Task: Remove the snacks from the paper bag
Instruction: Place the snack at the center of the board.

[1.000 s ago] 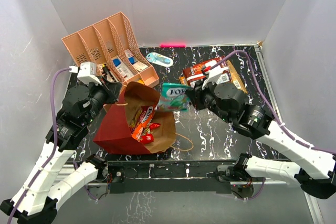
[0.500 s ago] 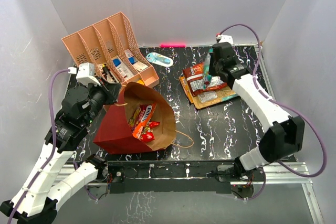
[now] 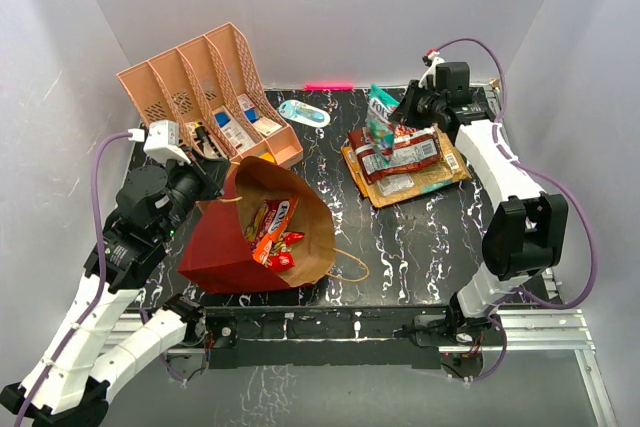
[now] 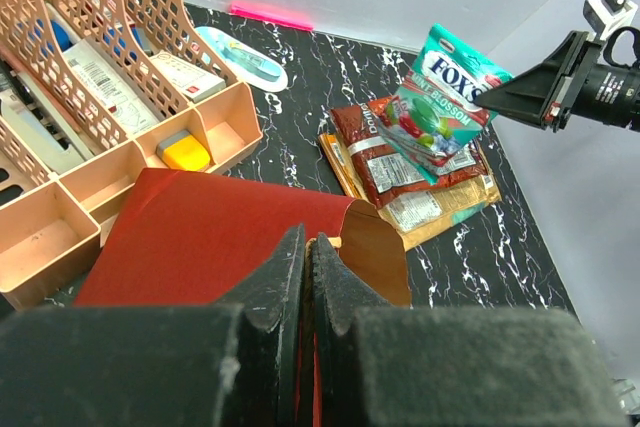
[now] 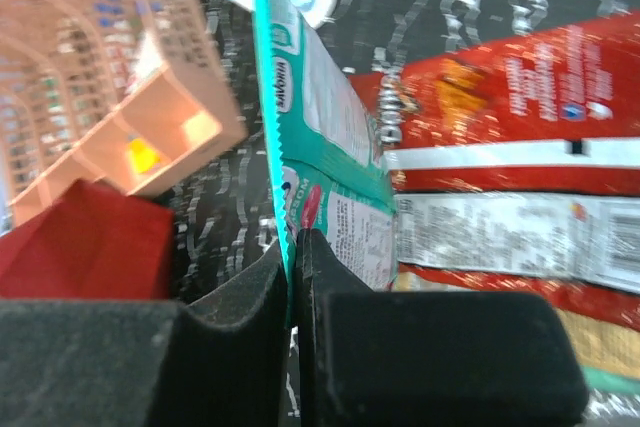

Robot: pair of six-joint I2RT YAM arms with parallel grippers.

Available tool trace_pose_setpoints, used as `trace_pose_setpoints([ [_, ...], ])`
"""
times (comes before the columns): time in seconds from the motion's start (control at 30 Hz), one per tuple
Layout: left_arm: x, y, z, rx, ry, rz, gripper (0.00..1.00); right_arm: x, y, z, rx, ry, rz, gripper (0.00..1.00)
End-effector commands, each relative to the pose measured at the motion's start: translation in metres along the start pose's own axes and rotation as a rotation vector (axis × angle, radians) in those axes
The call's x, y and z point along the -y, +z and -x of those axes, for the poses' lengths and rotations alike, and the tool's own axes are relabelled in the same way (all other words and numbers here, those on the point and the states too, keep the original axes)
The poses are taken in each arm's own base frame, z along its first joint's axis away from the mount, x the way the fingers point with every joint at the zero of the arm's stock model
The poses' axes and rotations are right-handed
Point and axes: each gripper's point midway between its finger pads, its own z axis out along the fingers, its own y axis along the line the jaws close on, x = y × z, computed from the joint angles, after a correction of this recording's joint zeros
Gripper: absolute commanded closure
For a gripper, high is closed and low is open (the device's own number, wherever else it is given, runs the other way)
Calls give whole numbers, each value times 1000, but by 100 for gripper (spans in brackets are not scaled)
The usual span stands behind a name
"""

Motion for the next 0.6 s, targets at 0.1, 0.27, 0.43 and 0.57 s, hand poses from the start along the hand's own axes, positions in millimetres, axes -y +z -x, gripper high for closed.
trace_pose_setpoints([
  [0.1,4,-4,8,28,-5,-17,100,-38,-7,45,97,40,355,92],
  [0.27,6,-3,9,27,-7,-26,100,32,25,23,62,200,321,93],
  [0.43,7,-2,8,23,-9,-33,100,103,55,-13,55,255,189,92],
  [0.57,7,-4,10,27,-5,-28,100,133,60,-28,71,280,98,92],
])
